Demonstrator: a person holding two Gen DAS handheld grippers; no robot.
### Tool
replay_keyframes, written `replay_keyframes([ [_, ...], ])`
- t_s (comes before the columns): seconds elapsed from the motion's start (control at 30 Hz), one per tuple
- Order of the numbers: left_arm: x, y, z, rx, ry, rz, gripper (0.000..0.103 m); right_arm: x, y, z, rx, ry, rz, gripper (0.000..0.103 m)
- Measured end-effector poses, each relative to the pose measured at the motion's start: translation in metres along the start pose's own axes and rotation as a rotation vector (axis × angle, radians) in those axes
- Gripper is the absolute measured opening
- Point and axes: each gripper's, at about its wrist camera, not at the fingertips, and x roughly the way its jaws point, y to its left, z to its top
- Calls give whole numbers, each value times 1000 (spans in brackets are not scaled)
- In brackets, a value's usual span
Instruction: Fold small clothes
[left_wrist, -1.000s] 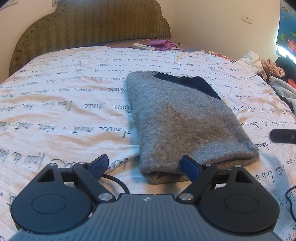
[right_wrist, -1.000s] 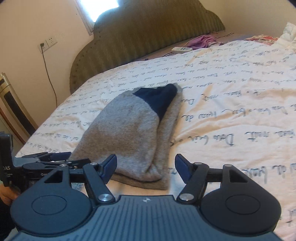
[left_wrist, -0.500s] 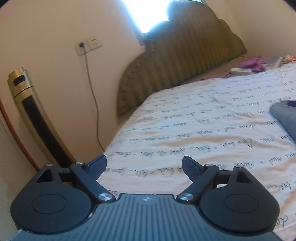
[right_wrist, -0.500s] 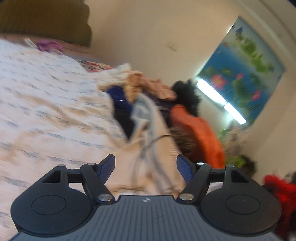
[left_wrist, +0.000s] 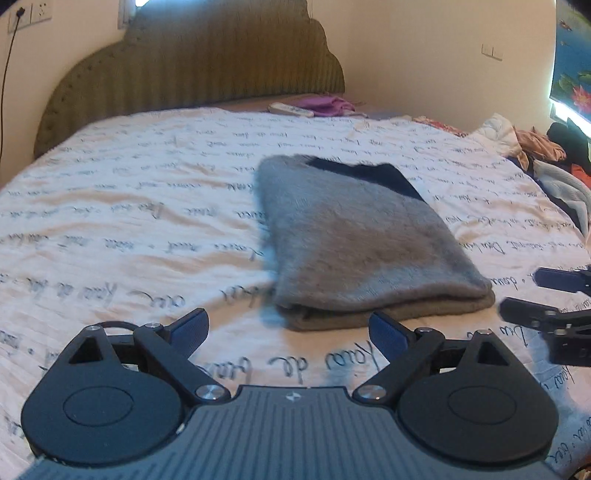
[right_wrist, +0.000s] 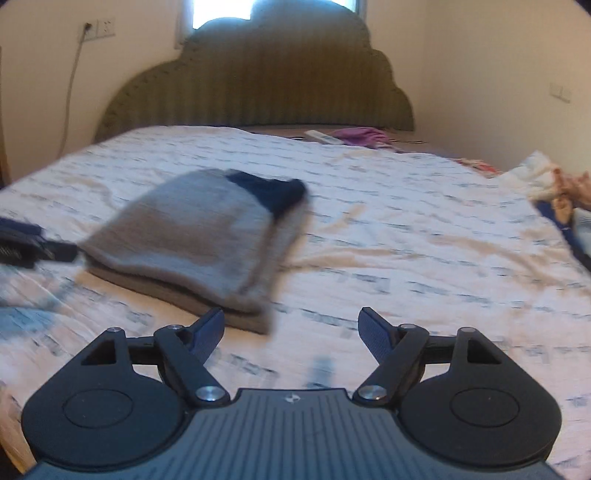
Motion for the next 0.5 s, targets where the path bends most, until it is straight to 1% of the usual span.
replay_keyframes([
  [0.03, 7, -5, -4, -6, 21, 10, 96, 10, 5, 1, 16, 21, -4, 81],
  [0.1, 25, -5, -10, -13, 50, 62, 96, 30, 19, 1, 43, 90, -64, 81],
  [0.13, 31, -2, -12, -19, 49, 90, 101, 38, 20, -4, 64, 120, -90, 81],
  [0.17, 33, -1, -16, -22, 33, 103, 103, 41, 21, -10, 97, 126, -103, 86],
  [0.2, 32, 1, -19, -28, 12, 107, 103, 41, 20, -14, 120, 103, -116, 90],
  [0.23, 31, 3, -19, -30, 10, 107, 103, 41, 21, -16, 125, 96, -135, 98],
  [0.27, 31, 3, -18, -26, 11, 111, 103, 41, 22, -18, 124, 98, -152, 102],
  [0.4, 32, 0, -16, -8, 20, 123, 103, 46, 19, -15, 175, 115, -156, 103],
  [0.5, 32, 1, -16, -13, 19, 117, 103, 46, 20, -16, 171, 103, -166, 103],
])
